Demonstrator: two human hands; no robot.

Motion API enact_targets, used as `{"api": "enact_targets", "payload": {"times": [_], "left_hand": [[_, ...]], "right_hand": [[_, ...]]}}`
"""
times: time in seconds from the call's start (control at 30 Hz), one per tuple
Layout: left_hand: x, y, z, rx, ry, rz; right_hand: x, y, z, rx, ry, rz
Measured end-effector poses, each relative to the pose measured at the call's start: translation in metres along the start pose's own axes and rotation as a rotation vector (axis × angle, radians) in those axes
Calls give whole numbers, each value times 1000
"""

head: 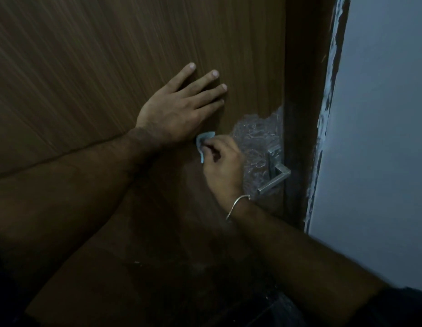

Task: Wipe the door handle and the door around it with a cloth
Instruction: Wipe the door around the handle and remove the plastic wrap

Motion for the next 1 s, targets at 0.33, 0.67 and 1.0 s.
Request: {"api": "enact_targets", "payload": {"times": [0.33,0.67,1.0], "left_hand": [[0,-1,0,42,0,34],[0,-1,1,91,3,25],[0,0,1,69,-2,69]], "right_hand": [[16,-1,21,8,-78,-37],[27,2,30,18,-151,-60],[36,11,35,-3,-177,-21]]}}
Point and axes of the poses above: each hand's wrist, its own z-axis away from the middle knuckle, its own y-axis out of the back of the hand, x = y × z, the point moved 6 cm from there along -z, towards the middle knuckle, and after that the axes turned 12 degrees about y, right-handed, at the moved point
